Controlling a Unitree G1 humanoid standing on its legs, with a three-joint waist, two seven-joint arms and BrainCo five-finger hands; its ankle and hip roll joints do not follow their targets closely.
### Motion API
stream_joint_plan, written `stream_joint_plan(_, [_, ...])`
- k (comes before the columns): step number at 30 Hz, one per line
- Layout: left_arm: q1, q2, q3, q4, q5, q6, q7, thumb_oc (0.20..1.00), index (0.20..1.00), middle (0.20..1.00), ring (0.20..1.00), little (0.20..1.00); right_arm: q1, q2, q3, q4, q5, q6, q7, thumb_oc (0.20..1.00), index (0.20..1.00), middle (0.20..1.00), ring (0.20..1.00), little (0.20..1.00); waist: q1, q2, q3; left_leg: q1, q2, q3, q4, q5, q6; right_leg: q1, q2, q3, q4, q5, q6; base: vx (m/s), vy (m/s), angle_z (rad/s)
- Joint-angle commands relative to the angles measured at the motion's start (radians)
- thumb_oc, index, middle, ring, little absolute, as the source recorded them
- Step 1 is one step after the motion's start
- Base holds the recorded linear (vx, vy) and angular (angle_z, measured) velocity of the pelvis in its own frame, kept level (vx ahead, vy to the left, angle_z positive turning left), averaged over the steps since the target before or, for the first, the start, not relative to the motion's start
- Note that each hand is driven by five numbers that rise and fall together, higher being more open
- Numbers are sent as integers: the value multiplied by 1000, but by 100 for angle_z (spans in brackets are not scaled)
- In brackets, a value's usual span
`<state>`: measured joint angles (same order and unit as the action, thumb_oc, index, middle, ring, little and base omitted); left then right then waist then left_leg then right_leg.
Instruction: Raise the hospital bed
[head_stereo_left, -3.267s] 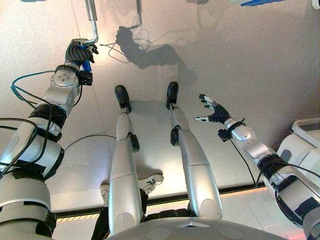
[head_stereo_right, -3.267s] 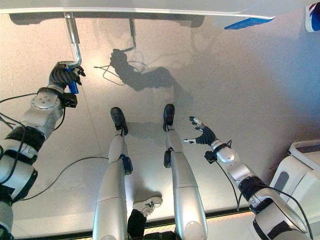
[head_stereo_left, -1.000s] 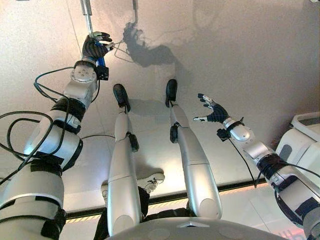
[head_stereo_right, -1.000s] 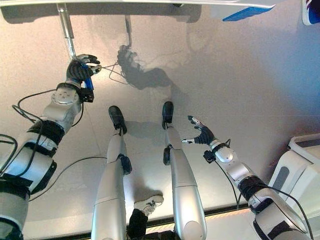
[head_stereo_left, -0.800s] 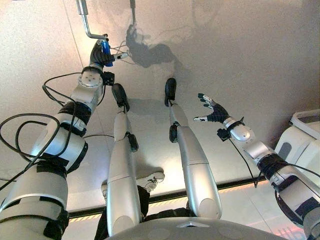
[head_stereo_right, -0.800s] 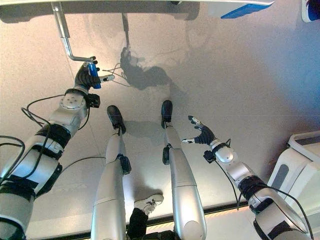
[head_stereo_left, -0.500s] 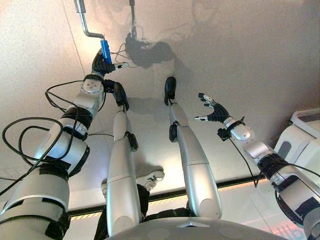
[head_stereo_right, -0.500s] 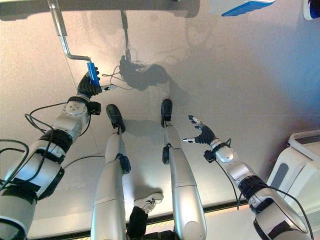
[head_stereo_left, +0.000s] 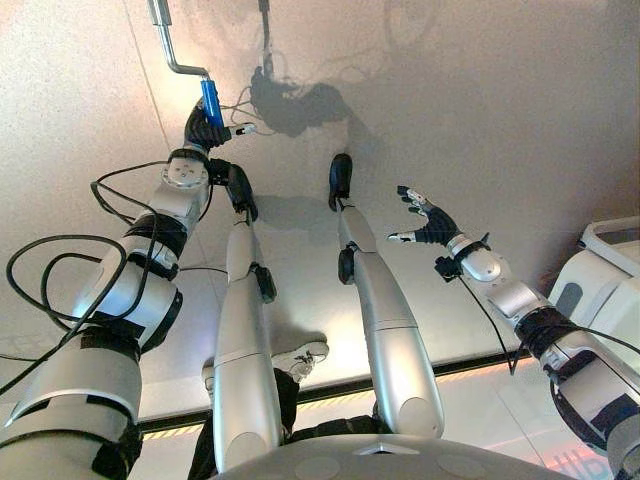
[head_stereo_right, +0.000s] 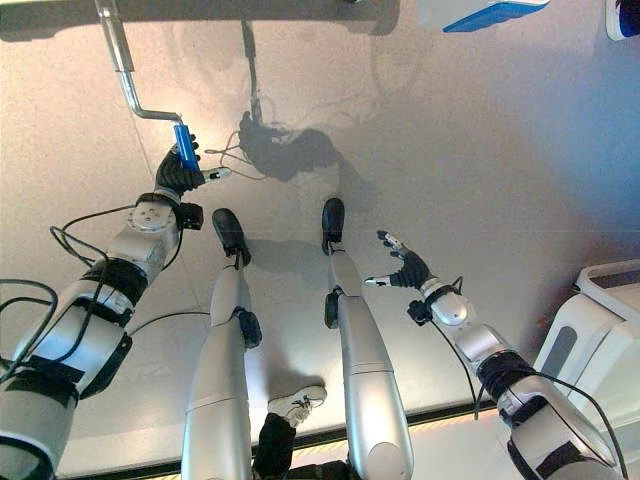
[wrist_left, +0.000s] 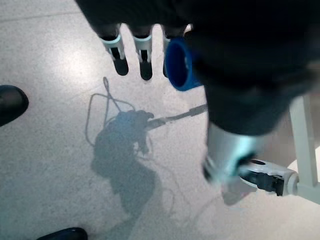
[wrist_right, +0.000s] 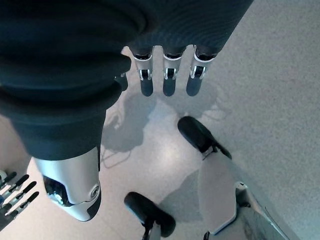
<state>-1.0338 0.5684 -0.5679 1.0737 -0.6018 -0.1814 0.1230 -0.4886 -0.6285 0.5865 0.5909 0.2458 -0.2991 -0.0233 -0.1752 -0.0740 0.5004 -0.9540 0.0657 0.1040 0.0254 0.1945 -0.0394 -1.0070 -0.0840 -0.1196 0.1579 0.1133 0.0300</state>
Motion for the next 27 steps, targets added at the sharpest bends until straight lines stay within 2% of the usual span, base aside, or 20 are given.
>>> stream_joint_plan(1, [-17,-2,21,-40,27,-16,-7,200,200,200,200,200,18,-34,-24,-44,-11,-12,0,1000,1000,1000,1000,1000,27,-25,19,49,-25,-12,114,-149,-10,25,51,27,-9,52,95,0,0,0])
stream_joint_plan(17, [-22,4,3,-65,33,-19,-9,200,200,200,200,200,19,-39,-11,-28,-21,-7,7,1000,1000,1000,1000,1000,28,-22,19,52,-25,-10,120,-152,-10,23,50,30,-5,50,94,0,0,0])
stream_joint_plan(27, [-60,-6,-67,-146,42,-31,-2,200,200,200,200,200,15,-39,13,-18,-21,0,13,1000,1000,1000,1000,1000,28,-15,19,61,-26,-7,116,-149,-12,28,51,31,-5,49,94,0,0,0])
